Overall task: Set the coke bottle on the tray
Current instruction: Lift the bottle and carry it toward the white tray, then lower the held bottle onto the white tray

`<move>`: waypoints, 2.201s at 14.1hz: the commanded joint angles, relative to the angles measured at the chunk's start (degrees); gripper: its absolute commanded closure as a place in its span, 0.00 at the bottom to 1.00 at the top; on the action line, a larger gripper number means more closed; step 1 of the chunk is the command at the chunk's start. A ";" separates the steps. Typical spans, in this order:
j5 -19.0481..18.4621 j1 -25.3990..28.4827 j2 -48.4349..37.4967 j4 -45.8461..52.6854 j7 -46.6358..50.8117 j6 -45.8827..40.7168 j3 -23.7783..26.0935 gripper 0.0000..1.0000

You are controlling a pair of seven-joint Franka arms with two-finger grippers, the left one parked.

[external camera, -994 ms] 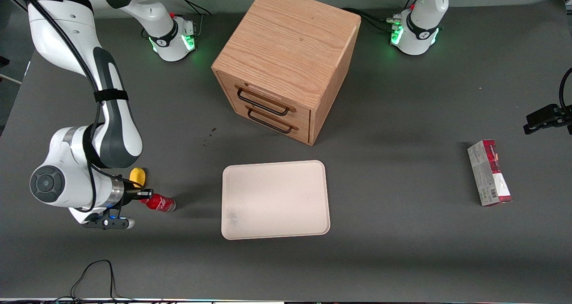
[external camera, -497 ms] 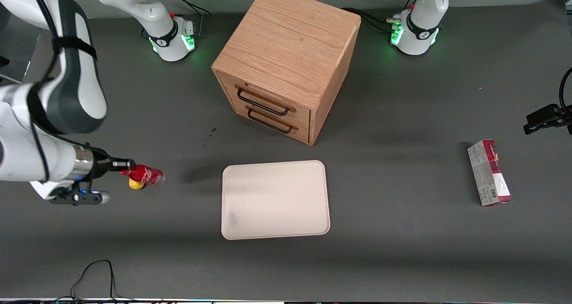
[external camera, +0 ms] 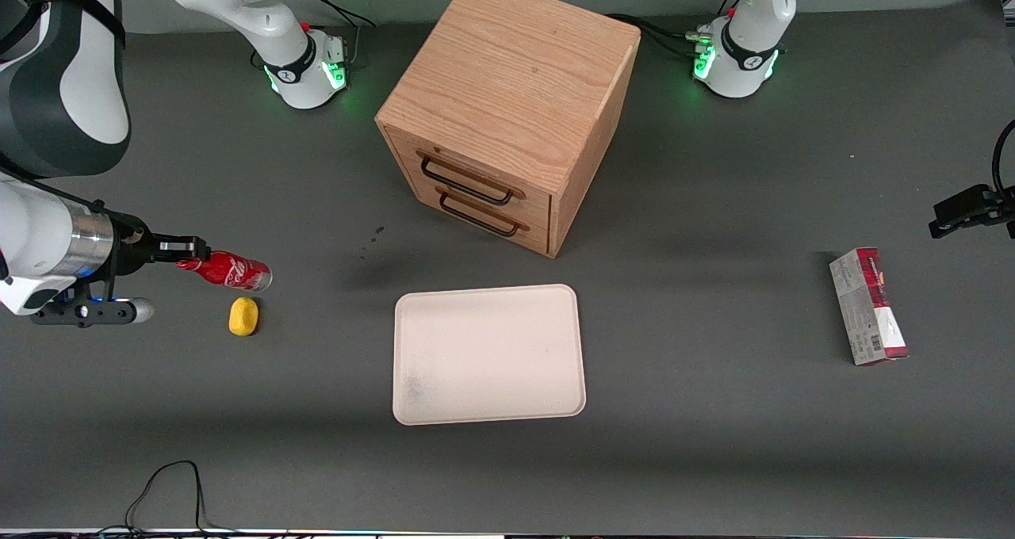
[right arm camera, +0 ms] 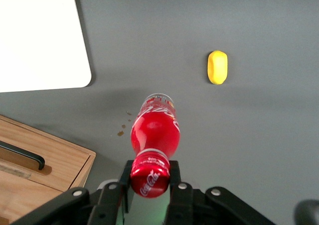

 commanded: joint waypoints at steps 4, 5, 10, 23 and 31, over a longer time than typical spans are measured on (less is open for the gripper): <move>0.46 2.63 8.58 12.76 13.36 -1.56 3.58 1.00; 0.46 2.63 10.60 15.13 16.00 -1.38 4.91 1.00; 0.46 2.81 16.93 18.94 25.32 5.62 10.54 1.00; -5.78 6.23 29.59 23.33 29.46 21.02 11.16 1.00; -7.10 9.05 30.83 23.24 34.12 24.01 11.16 1.00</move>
